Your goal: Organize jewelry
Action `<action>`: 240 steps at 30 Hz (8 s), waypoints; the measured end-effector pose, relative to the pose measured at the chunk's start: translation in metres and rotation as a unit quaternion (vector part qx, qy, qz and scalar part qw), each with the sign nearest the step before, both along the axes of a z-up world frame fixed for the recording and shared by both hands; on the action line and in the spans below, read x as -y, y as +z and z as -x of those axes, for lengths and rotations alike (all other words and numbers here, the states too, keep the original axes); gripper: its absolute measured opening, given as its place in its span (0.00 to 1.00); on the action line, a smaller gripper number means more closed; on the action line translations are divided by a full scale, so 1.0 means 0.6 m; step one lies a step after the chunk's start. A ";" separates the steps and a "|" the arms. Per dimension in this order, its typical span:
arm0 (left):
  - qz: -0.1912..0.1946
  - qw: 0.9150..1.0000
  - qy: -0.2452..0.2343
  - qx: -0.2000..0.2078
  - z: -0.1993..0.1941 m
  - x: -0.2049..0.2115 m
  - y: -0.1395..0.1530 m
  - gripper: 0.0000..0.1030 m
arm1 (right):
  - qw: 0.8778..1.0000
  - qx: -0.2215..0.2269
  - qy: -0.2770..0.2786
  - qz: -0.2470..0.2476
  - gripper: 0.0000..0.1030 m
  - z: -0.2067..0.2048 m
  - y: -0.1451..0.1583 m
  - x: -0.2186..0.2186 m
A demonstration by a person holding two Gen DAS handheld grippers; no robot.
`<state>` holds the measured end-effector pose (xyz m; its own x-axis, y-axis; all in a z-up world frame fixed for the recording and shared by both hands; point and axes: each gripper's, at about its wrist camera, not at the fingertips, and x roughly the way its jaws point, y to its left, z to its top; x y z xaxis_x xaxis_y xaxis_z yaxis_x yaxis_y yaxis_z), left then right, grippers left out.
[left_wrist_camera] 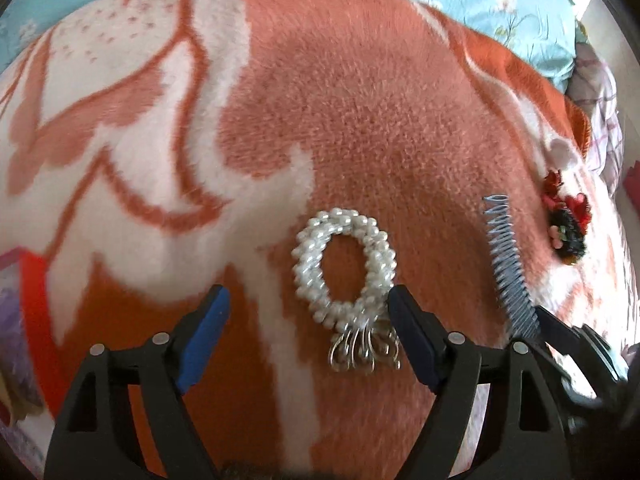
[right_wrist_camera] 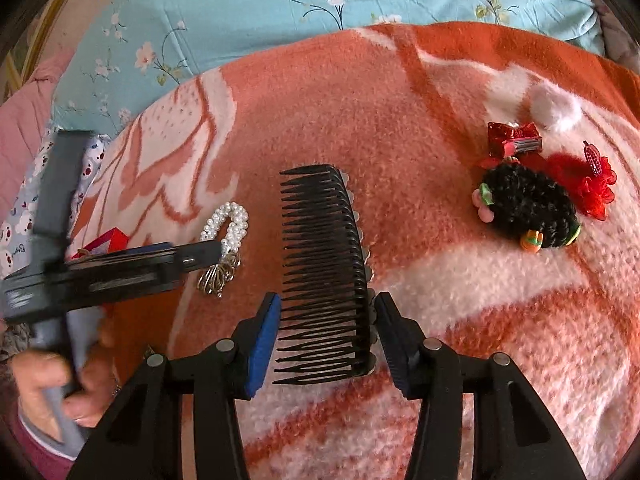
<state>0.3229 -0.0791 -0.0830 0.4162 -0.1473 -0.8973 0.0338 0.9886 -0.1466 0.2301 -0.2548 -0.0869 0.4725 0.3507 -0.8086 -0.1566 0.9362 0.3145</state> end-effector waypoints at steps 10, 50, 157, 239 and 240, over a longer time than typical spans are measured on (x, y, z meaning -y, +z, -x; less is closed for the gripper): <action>0.004 0.999 -0.026 0.025 0.013 0.005 0.007 0.19 | 1.000 0.009 -0.006 0.017 0.21 0.001 -0.009 -0.009; 0.068 0.987 0.084 0.121 0.372 -0.234 0.158 0.16 | 0.992 0.057 0.070 -0.092 0.02 0.169 0.123 -0.116; 0.045 0.978 0.200 0.043 0.458 -0.433 0.030 0.44 | 0.964 0.030 0.253 -0.081 0.48 0.268 0.065 -0.441; -0.166 0.960 0.206 0.093 0.641 -0.303 0.116 0.99 | 0.958 0.103 0.266 0.020 0.95 0.414 0.109 -0.350; -0.167 0.959 0.208 0.095 0.642 -0.303 0.116 0.99 | 0.958 0.105 0.265 0.018 0.95 0.414 0.111 -0.349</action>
